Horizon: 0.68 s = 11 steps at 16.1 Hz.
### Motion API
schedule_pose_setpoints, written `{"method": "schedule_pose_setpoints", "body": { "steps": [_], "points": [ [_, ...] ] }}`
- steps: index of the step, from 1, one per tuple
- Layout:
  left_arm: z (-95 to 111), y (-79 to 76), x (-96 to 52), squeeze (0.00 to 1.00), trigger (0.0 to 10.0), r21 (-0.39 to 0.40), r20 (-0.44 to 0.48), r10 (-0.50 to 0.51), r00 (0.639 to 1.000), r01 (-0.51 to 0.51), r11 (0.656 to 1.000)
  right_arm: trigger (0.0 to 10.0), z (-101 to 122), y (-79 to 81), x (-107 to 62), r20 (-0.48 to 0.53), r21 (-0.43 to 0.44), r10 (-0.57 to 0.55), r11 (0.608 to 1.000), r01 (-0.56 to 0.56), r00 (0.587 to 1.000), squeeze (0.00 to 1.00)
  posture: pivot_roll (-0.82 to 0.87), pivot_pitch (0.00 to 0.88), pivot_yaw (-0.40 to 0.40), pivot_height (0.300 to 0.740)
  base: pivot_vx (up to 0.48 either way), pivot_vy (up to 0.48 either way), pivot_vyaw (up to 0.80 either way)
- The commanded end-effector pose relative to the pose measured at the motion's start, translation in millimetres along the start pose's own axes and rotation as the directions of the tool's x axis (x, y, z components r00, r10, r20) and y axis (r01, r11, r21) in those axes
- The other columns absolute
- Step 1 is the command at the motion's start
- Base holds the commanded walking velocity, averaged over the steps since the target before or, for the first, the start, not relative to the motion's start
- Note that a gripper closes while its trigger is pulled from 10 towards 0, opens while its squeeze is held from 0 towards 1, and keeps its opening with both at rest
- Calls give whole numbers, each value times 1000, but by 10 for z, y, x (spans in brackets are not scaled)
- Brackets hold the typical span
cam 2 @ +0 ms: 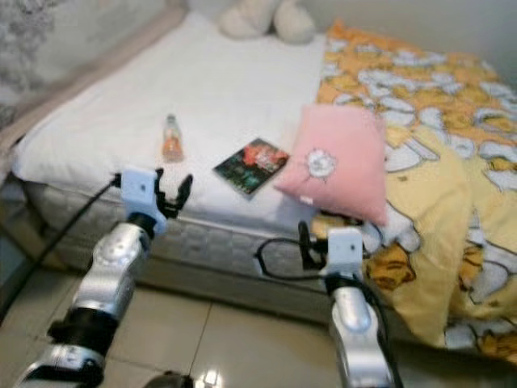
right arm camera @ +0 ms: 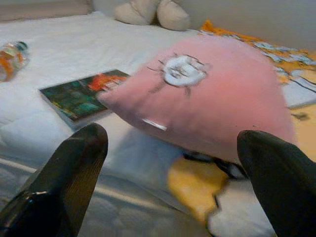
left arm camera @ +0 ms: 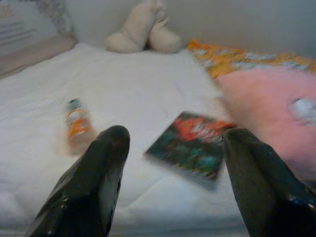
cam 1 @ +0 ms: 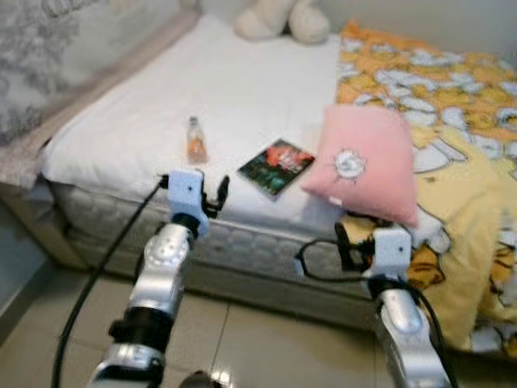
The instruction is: Clean up the room
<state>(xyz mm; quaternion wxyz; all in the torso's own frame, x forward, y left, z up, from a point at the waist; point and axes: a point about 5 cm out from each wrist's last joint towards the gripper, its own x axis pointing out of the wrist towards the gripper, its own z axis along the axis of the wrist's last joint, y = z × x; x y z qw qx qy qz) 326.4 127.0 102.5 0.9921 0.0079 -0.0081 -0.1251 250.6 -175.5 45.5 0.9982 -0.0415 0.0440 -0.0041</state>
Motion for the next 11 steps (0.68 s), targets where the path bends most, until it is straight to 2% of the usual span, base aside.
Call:
{"method": "schedule_pose_setpoints", "body": {
  "steps": [1, 3, 5, 6, 11],
  "points": [
    [54, 38, 12, 0, 10000, 16, 18, 10, 1000, -10, 1000, 10000, 68, 18, 40, 29, 0, 5, 1000, -5, 1000, 0, 22, 0, -42, 740, 446, 0, 0],
    [66, 115, 20, 0, 10000, 36, 17, 76, 997, -76, 996, 10000, 87, 17, 44, 45, -7, 4, 1000, -4, 999, 0, 22, 0, -42, 740, 448, 0, 0],
    [63, 202, 38, 0, 10000, 24, -1, 138, 990, -138, 990, 10000, 123, 23, 51, 59, -15, 5, 1000, -4, 998, 0, 15, 0, -39, 740, 448, 0, 0],
    [66, 138, 64, 0, 10000, 67, -8, 100, 995, -99, 993, 10000, 121, 14, 52, 58, -19, 5, 1000, -4, 998, 0, 14, 0, -41, 740, 442, 0, 0],
    [137, 12, 145, 0, 10000, 100, 11, 63, 998, -64, 993, 10000, 135, 10, 41, 66, -27, 8, 1000, -6, 998, 0, 9, 0, -42, 740, 462, 0, 0]
  ]
}}
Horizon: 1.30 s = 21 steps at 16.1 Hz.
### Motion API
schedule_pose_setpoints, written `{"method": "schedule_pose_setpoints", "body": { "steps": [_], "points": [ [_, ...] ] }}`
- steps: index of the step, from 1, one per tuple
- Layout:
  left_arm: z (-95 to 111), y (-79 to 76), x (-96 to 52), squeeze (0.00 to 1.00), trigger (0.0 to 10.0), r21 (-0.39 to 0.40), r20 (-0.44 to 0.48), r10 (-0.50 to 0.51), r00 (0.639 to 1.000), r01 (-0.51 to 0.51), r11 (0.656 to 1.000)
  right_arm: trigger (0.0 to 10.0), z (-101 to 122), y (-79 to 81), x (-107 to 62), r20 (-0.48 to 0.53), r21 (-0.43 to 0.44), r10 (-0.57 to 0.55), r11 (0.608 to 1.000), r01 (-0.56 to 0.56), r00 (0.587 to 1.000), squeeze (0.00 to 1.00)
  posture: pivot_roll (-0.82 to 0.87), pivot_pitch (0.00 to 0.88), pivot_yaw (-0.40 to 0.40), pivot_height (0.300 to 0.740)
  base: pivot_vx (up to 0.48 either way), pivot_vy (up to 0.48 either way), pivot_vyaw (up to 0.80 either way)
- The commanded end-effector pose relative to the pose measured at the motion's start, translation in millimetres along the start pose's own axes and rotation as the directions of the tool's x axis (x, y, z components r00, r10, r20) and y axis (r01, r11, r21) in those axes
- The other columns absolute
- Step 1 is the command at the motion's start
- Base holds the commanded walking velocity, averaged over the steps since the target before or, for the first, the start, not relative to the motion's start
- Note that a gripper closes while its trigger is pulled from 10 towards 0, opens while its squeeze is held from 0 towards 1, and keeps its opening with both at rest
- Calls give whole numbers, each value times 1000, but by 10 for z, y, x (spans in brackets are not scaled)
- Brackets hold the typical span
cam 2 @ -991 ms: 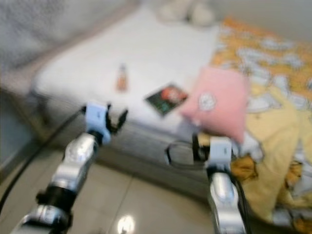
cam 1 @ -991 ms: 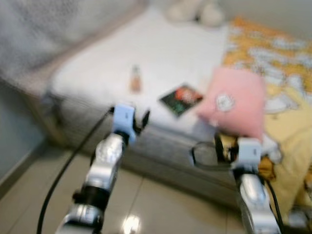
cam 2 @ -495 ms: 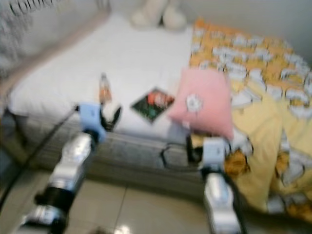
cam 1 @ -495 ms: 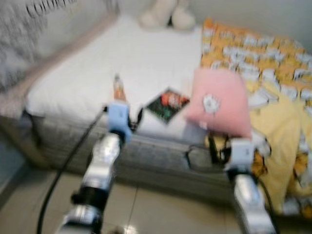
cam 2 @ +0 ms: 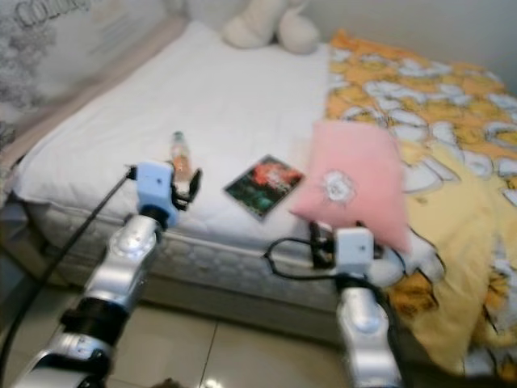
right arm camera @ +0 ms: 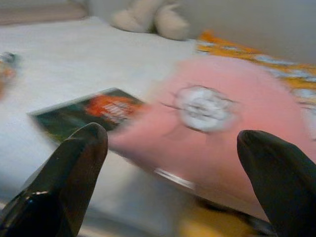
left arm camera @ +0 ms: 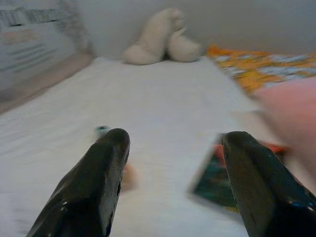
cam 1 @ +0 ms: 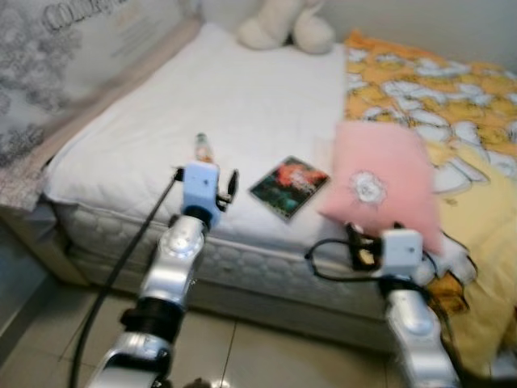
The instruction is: Clean up the room
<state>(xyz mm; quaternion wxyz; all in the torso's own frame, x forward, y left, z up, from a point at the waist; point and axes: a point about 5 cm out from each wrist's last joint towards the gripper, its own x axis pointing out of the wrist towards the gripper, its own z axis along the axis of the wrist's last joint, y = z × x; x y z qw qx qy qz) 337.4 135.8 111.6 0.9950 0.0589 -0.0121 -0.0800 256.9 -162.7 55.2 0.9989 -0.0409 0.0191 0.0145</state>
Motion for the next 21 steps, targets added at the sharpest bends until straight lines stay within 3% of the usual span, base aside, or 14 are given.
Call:
{"method": "schedule_pose_setpoints", "body": {
  "steps": [1, 5, 6, 7, 9, 10, 11, 14, 18, 21],
  "points": [
    [64, -108, 56, 0, 10000, -3, 15, -27, 1000, 27, 1000, 10000, 24, -110, -12, 15, -27, -28, 999, 28, 999, 0, 3, 0, -38, 740, 480, 0, 0],
    [71, -100, 83, 0, 10000, -12, 7, -17, 1000, 17, 1000, 10000, 30, -118, -29, 19, -31, -32, 999, 33, 999, 0, -5, 0, -33, 740, 480, 0, 0],
    [113, -65, 103, 0, 10000, 79, 27, -6, 1000, 4, 997, 10000, 25, -114, -50, 18, -31, -32, 999, 33, 999, 0, -6, 0, -33, 740, 480, 0, 0],
    [133, -57, 108, 0, 10000, 115, 40, -5, 999, 1, 993, 10000, 24, -112, -55, 18, -32, -31, 999, 32, 999, 0, -7, 0, -33, 740, 480, 0, 0],
    [234, 61, 225, 0, 10000, 58, 29, 25, 999, -26, 998, 10000, 2, -106, -106, 11, -38, -22, 999, 22, 1000, 0, -11, 0, -39, 740, 407, 0, 0],
    [287, 139, 309, 1000, 10000, 23, 7, 46, 999, -46, 999, 10000, -14, -98, -135, 5, -43, -14, 999, 14, 1000, 0, -19, 0, -38, 740, 0, 0, 0],
    [357, 215, 381, 1000, 10000, 4, -1, 68, 998, -68, 998, 10000, -17, -89, -158, 4, -48, -7, 999, 7, 1000, 0, -27, 0, -36, 740, 0, 0, 0],
    [433, 306, 456, 1000, 10000, 51, -8, 89, 996, -89, 995, 10000, 17, -115, -164, 17, -56, -17, 998, 18, 1000, 0, -35, 0, -32, 740, 0, 0, 0],
    [257, 113, 413, 1000, 10000, 22, -50, 42, 998, -41, 999, 10000, 28, -89, -138, 21, -61, -6, 998, 7, 1000, 0, -28, 0, -32, 740, 0, 0, 0],
    [217, 88, 404, 1000, 10000, 25, -55, 35, 998, -34, 999, 10000, 16, -64, -164, 16, -58, 2, 998, -1, 1000, 0, -24, 0, -29, 740, 0, 0, 0]
  ]
}}
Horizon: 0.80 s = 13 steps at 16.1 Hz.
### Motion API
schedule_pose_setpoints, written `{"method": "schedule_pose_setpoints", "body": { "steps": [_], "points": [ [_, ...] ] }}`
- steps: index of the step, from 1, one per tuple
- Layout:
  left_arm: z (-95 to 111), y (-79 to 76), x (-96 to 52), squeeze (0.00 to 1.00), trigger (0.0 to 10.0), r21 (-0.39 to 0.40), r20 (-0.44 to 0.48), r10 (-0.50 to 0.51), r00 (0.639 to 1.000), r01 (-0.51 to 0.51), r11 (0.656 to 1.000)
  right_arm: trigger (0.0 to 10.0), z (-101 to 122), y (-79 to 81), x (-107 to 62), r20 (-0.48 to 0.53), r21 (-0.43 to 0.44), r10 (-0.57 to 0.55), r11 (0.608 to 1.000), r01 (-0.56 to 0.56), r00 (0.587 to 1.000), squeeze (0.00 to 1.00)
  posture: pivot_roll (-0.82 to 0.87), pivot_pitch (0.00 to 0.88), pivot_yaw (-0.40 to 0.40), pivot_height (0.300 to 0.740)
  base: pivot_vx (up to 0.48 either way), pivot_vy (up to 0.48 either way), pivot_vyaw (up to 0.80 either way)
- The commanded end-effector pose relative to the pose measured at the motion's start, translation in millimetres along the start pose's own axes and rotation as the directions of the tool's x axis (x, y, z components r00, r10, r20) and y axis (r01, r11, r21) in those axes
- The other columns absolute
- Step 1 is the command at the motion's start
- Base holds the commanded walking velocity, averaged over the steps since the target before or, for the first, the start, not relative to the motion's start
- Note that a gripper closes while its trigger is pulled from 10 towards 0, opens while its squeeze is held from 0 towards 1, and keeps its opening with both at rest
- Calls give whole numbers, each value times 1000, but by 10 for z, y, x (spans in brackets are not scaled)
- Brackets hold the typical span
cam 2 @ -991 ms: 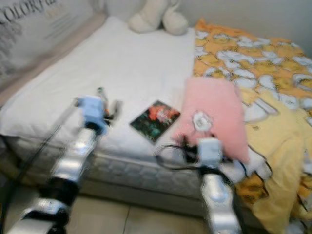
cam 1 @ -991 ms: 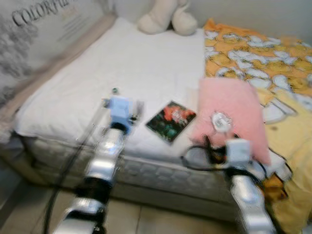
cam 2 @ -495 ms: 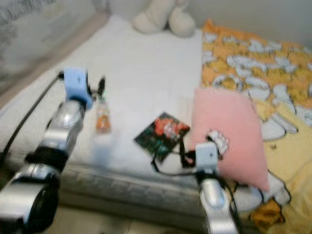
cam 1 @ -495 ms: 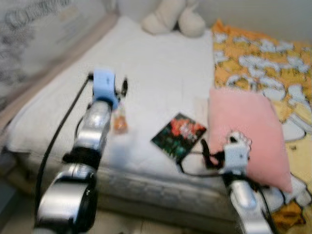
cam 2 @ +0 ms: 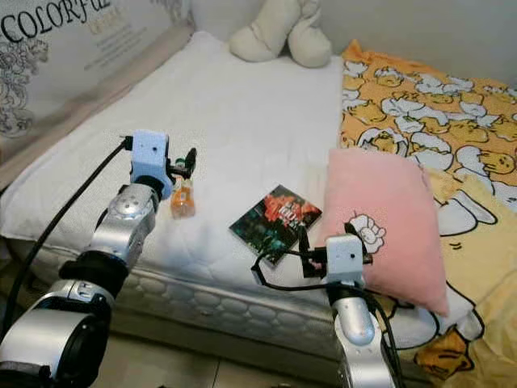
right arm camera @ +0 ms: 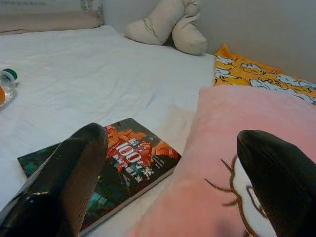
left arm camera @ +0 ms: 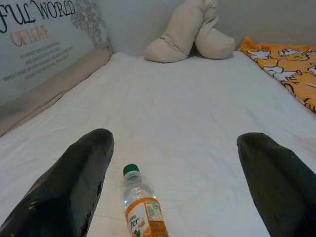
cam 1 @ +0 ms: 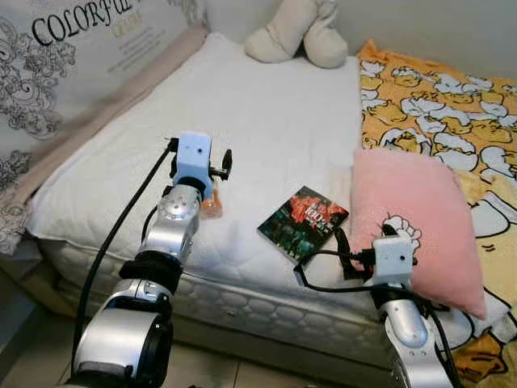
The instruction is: Clean up the room
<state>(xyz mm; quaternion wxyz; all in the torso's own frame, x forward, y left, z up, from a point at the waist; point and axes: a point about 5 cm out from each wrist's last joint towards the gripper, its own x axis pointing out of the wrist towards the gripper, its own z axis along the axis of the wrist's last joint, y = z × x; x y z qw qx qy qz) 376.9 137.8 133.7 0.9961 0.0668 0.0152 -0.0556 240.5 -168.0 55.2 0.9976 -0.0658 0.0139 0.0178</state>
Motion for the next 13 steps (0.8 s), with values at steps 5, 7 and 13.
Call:
{"method": "schedule_pose_setpoints", "body": {
  "steps": [5, 7, 13],
  "points": [
    [32, 33, -3, 0, 10000, -4, 40, 14, 999, -14, 1000, 10000, 99, -17, -74, 54, -39, 2, 999, 0, 999, 0, -46, 0, -28, 740, 96, 0, 0],
    [51, 54, 22, 0, 10000, -12, 38, 17, 999, -17, 1000, 10000, 76, -47, -97, 41, -42, -7, 999, 9, 999, 0, -53, 0, -27, 740, 480, 0, 0],
    [185, 179, 136, 0, 10000, -16, 1, 137, 991, -137, 990, 10000, 108, -30, -88, 44, -38, -16, 999, 18, 999, 0, -68, 0, -20, 740, 400, 0, 0]
  ]
}}
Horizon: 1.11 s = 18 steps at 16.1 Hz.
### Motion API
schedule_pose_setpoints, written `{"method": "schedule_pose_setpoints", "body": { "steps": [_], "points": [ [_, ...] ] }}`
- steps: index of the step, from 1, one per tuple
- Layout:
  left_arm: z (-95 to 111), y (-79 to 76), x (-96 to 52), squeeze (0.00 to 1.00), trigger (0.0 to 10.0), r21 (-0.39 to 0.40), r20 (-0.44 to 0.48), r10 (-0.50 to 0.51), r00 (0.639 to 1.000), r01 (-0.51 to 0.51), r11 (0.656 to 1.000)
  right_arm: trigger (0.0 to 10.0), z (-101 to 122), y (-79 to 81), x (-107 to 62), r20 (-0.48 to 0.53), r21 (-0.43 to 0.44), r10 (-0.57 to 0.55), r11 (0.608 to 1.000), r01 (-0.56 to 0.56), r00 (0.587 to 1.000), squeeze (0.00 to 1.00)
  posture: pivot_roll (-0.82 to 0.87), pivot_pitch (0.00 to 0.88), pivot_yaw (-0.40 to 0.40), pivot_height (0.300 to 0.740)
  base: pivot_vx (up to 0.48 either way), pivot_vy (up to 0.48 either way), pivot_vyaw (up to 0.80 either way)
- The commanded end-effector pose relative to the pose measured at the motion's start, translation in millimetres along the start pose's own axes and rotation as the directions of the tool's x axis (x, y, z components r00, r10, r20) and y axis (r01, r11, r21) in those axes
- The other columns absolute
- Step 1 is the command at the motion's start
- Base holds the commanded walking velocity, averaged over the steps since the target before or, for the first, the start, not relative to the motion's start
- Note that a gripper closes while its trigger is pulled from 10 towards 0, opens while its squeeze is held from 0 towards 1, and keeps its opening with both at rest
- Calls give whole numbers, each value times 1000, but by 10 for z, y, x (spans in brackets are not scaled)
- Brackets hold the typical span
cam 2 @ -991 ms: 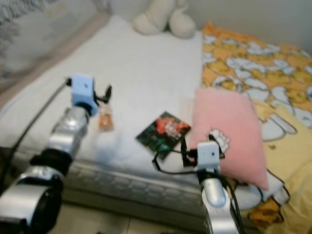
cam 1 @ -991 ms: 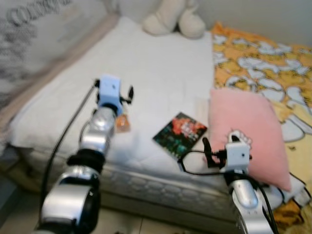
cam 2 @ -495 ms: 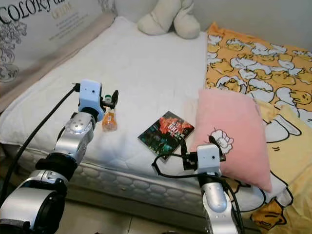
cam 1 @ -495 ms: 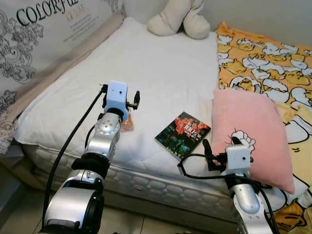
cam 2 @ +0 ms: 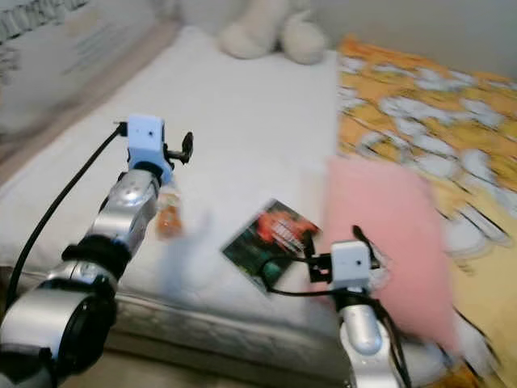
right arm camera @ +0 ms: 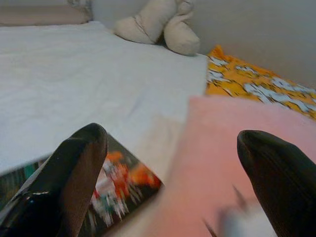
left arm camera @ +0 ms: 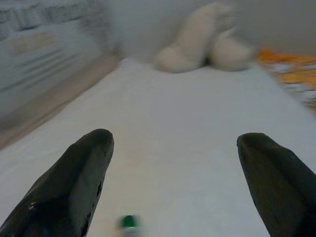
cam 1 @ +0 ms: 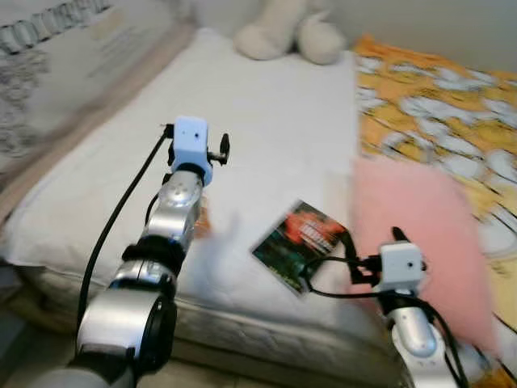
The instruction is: Clean up the room
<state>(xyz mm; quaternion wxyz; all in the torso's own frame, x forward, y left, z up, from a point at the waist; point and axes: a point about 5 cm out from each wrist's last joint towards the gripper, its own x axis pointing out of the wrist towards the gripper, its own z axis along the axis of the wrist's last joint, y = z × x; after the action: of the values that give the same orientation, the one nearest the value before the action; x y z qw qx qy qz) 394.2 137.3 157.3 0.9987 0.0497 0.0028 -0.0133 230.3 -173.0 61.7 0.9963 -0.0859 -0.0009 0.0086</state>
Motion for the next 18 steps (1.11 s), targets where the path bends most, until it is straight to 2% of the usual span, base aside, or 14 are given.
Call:
{"method": "schedule_pose_setpoints", "body": {
  "steps": [1, 3, 6, 7, 9, 11, 12, 15, 18],
  "points": [
    [-8, 149, 16, 0, 10000, 2, -31, 59, 998, -59, 998, 10000, 48, 34, 9, 15, 2, 5, 1000, -6, 1000, 0, -68, 0, -20, 740, 0, 0, 0],
    [110, 175, 101, 0, 10000, 12, -63, 70, 996, -70, 998, 10000, 27, 44, -41, 5, 2, 8, 1000, -8, 1000, 0, -85, 0, -11, 740, 0, 0, 0],
    [82, 165, 127, 0, 10000, -60, -144, 49, 988, -58, 996, 10000, 23, 47, -61, -1, 3, -6, 1000, 6, 1000, 0, -110, 0, 4, 740, 0, 0, 0],
    [75, 141, 129, 0, 10000, -55, -157, 35, 987, -44, 998, 10000, 23, 45, -65, -2, 3, -8, 1000, 8, 1000, 0, -110, 0, 4, 740, 0, 0, 0],
    [19, 52, 124, 0, 10000, -14, -214, -12, 977, 9, 1000, 10000, 31, 48, -92, -3, 3, -13, 1000, 13, 1000, 0, -117, 0, 3, 740, 0, 0, 0],
    [-155, 26, 70, 0, 10000, 0, -301, -9, 954, 9, 1000, 10000, 41, 51, -150, -8, 3, -9, 1000, 9, 1000, 0, -125, 0, 1, 740, 0, 0, 0],
    [-299, 16, 12, 0, 10000, 3, -340, 14, 940, -14, 1000, 10000, 36, 37, -268, -30, -4, -6, 1000, 6, 1000, 0, -178, 0, -17, 740, 0, 0, 0],
    [-349, -28, -11, 0, 10000, -9, -353, 39, 935, -45, 999, 10000, 56, -25, -573, -72, -42, 8, 999, -11, 997, 0, -249, 0, -44, 740, 0, 0, 0],
    [-580, -45, -124, 0, 10000, -28, -428, 76, 901, -97, 995, 10000, 71, -102, -768, -117, -61, 4, 998, -11, 993, 0, -282, 18, -64, 740, 0, 0, 0]
  ]
}}
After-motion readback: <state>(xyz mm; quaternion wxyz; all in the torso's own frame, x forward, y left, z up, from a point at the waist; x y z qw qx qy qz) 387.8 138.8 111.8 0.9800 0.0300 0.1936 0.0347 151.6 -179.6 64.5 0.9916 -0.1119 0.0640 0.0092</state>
